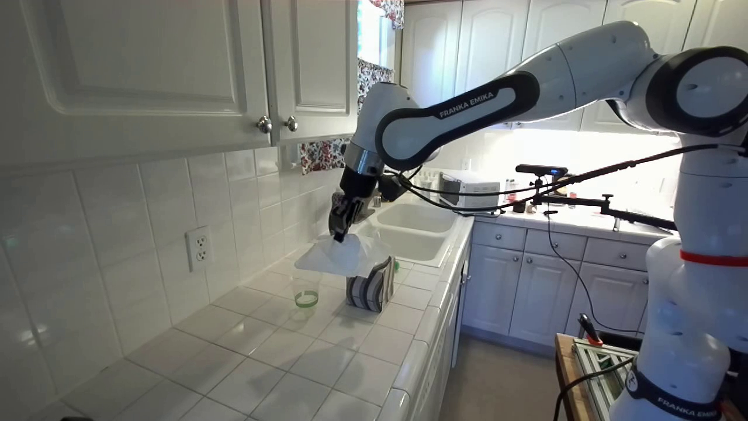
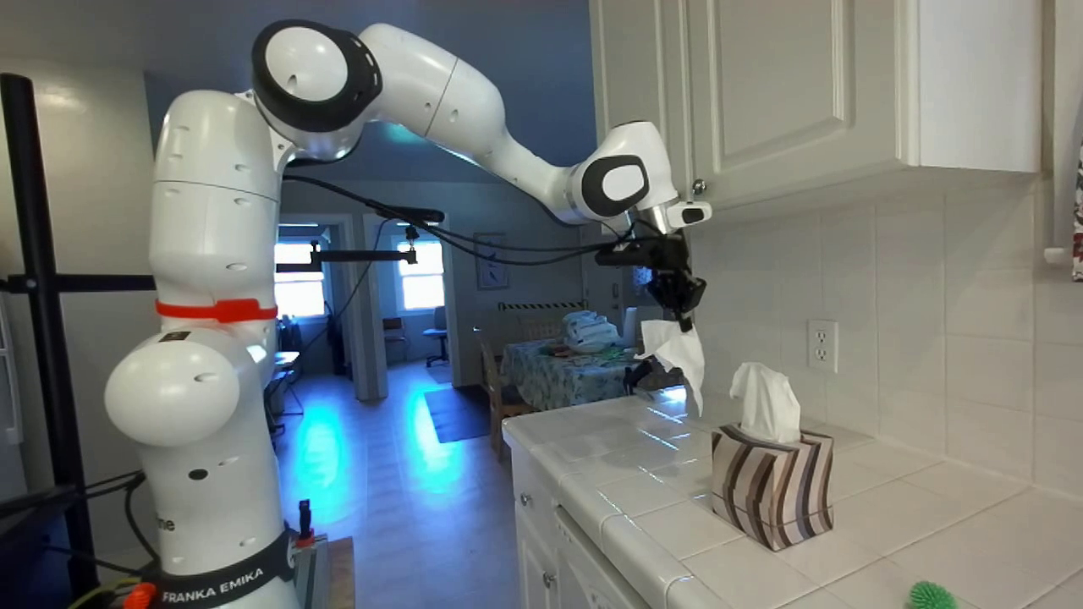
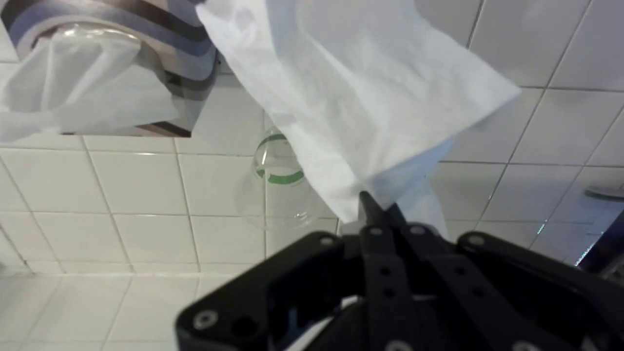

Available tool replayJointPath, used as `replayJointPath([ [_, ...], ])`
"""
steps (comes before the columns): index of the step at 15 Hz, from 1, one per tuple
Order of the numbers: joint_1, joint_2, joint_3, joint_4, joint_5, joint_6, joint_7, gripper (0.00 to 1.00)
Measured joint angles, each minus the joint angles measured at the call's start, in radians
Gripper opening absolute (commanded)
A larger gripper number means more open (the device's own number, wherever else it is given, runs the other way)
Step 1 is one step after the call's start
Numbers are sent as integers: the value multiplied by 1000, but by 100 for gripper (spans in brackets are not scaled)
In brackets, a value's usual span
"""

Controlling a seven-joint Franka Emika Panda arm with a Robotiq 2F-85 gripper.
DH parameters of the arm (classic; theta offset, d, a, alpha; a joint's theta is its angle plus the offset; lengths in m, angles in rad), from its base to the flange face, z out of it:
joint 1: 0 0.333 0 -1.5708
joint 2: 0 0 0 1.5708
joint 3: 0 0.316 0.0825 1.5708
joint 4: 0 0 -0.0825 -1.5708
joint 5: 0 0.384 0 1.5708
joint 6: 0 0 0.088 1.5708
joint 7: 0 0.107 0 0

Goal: Use the napkin to wipe the cabinet door on the right

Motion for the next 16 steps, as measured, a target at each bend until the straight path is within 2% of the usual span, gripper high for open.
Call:
replayJointPath([
  [1,0,4,4,0,-3,-5,-3,26],
  [2,0,8,7,0,-6,-8,-5,27],
  [4,1,15,10,0,-12,-13,-7,40],
  [12,7,25,16,0,-14,-37,-20,99],
  [16,8,26,17,0,-14,-43,-21,100],
])
